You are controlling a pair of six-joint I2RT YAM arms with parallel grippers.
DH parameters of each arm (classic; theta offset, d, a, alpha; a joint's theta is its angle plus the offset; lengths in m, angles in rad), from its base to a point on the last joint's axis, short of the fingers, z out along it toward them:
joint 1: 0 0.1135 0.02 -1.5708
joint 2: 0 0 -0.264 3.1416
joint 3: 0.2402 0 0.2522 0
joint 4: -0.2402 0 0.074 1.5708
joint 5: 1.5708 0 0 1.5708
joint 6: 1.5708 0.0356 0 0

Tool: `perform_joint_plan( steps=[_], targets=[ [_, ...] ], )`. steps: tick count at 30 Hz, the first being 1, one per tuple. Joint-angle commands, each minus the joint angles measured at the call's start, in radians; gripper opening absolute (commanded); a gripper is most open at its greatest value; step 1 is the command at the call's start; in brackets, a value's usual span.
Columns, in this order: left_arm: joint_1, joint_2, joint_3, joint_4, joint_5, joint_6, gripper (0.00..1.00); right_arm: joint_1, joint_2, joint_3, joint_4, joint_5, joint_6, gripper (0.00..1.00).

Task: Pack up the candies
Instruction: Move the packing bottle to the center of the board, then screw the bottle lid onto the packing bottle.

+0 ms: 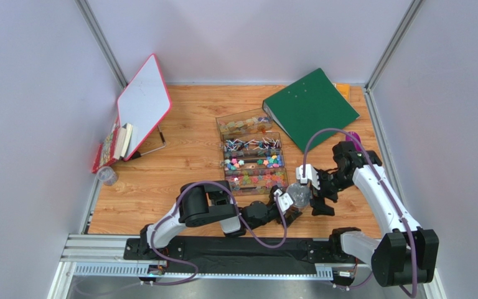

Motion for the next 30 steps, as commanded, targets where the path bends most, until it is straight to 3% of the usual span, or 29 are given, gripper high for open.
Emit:
perform_joint_plan(
  steps=[1, 2, 3, 5, 6, 10, 17, 30],
  targets=[
    [-0.003, 0.062, -0.073, -0.143, 0.032, 0.03, 0.37, 0.003, 0.039, 0.044, 0.048, -0.001, -0.03, 1.0],
    [-0.001, 0.06, -0.082, -0.137, 0.043, 0.03, 0.32, 0.003, 0.05, 0.052, 0.064, 0.007, -0.019, 1.0],
    [0.0, 0.057, -0.091, -0.134, 0.058, 0.029, 0.19, 0.003, 0.062, 0.057, 0.073, 0.01, -0.007, 1.0],
    [0.007, 0.051, -0.099, -0.137, 0.091, 0.021, 0.12, 0.003, 0.073, 0.071, 0.103, 0.022, 0.015, 1.0],
    [0.007, 0.051, -0.101, -0.137, 0.101, 0.021, 0.01, 0.003, 0.077, 0.075, 0.117, 0.025, 0.022, 1.0],
    [0.011, 0.049, -0.102, -0.146, 0.12, 0.016, 0.0, 0.003, 0.071, 0.094, 0.127, 0.022, 0.015, 1.0],
    [0.02, 0.045, -0.113, -0.14, 0.138, 0.006, 0.0, 0.078, 0.019, 0.085, -0.001, -0.019, -0.037, 1.0],
    [0.022, 0.04, -0.121, -0.137, 0.109, 0.021, 0.0, 0.189, -0.025, 0.0, 0.064, 0.05, 0.053, 1.0]
  ],
)
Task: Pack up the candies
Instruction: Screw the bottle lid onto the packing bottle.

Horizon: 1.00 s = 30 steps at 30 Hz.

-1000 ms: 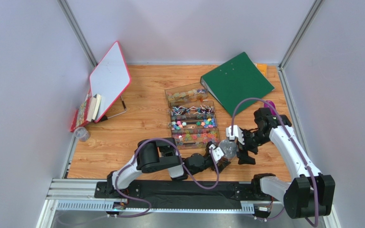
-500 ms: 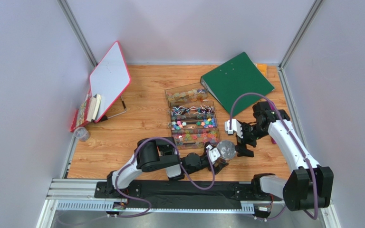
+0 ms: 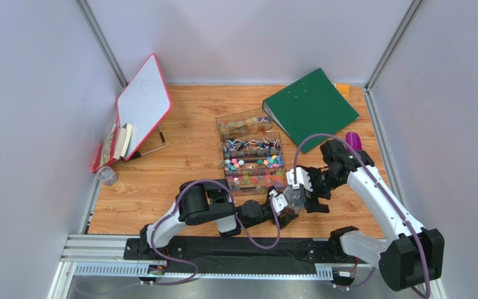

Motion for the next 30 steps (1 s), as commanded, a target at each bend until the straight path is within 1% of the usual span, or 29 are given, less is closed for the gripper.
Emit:
perform_joint_plan(
  steps=[1, 12, 16, 18, 22, 30],
  targets=[
    [-0.001, 0.043, -0.054, -0.214, 0.004, 0.014, 0.0, 0.014, -0.025, -0.035, -0.003, 0.012, 0.02, 1.0],
    [0.001, 0.05, -0.049, -0.225, -0.02, 0.014, 0.0, 0.015, -0.148, -0.074, -0.103, 0.029, 0.043, 1.0],
    [0.001, 0.057, -0.043, -0.229, -0.034, 0.026, 0.0, 0.038, -0.189, -0.078, -0.154, 0.02, 0.067, 1.0],
    [0.002, 0.055, -0.041, -0.234, -0.03, 0.025, 0.0, 0.038, -0.207, -0.075, -0.134, 0.041, 0.096, 1.0],
    [0.002, 0.061, -0.046, -0.235, 0.001, 0.003, 0.0, 0.042, -0.203, -0.06, -0.021, 0.121, 0.139, 1.0],
    [0.002, 0.067, -0.047, -0.245, 0.013, 0.003, 0.0, 0.042, -0.053, 0.044, 0.076, 0.116, 0.144, 1.0]
  ],
)
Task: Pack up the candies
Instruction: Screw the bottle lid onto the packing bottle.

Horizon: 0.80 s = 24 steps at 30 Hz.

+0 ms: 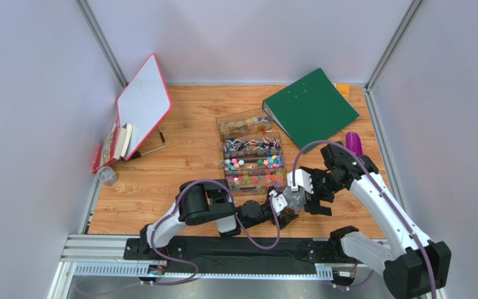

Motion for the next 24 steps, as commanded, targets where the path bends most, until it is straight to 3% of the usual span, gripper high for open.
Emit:
perform_joint_plan(
  steps=[1, 15, 24],
  targets=[
    [0.002, 0.067, -0.043, -0.249, 0.016, 0.004, 0.0, 0.005, 0.075, 0.075, 0.096, -0.014, 0.015, 1.0],
    [0.001, 0.066, -0.037, -0.26, -0.008, 0.015, 0.0, 0.034, 0.255, 0.147, 0.003, -0.097, -0.04, 1.0],
    [0.001, 0.072, -0.028, -0.263, -0.036, 0.03, 0.0, 0.044, 0.189, 0.084, -0.005, -0.073, -0.043, 1.0]
  ],
)
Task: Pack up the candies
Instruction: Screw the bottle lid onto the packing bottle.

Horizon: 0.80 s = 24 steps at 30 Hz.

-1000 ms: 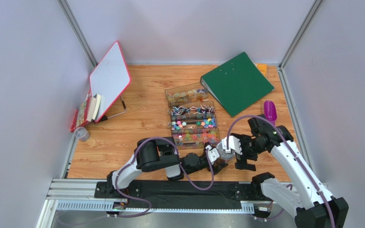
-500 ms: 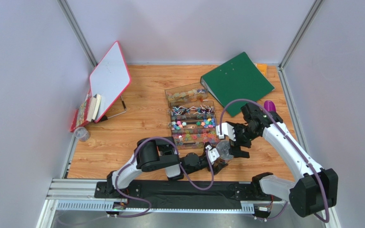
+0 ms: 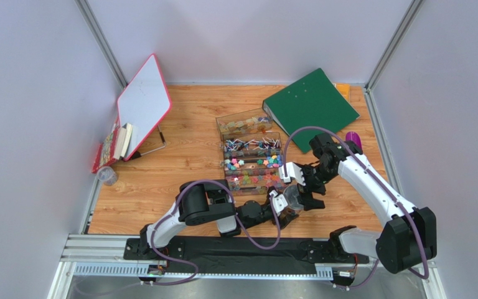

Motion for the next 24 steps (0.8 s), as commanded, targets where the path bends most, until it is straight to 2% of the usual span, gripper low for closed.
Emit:
perform_joint_plan(
  steps=[1, 13, 18, 24],
  targets=[
    [0.002, 0.07, -0.03, -0.261, -0.029, 0.03, 0.0, 0.007, -0.077, -0.03, -0.022, -0.008, -0.022, 1.0],
    [0.015, 0.07, -0.049, -0.225, -0.053, 0.035, 0.0, 0.05, -0.235, -0.197, -0.082, 0.052, 0.029, 1.0],
    [0.015, 0.075, -0.053, -0.222, -0.023, 0.053, 0.0, 0.062, -0.309, -0.193, -0.12, 0.136, 0.081, 1.0],
    [0.004, 0.095, -0.053, -0.226, 0.013, 0.05, 0.0, 0.032, -0.307, -0.101, -0.057, 0.202, 0.089, 1.0]
  ],
)
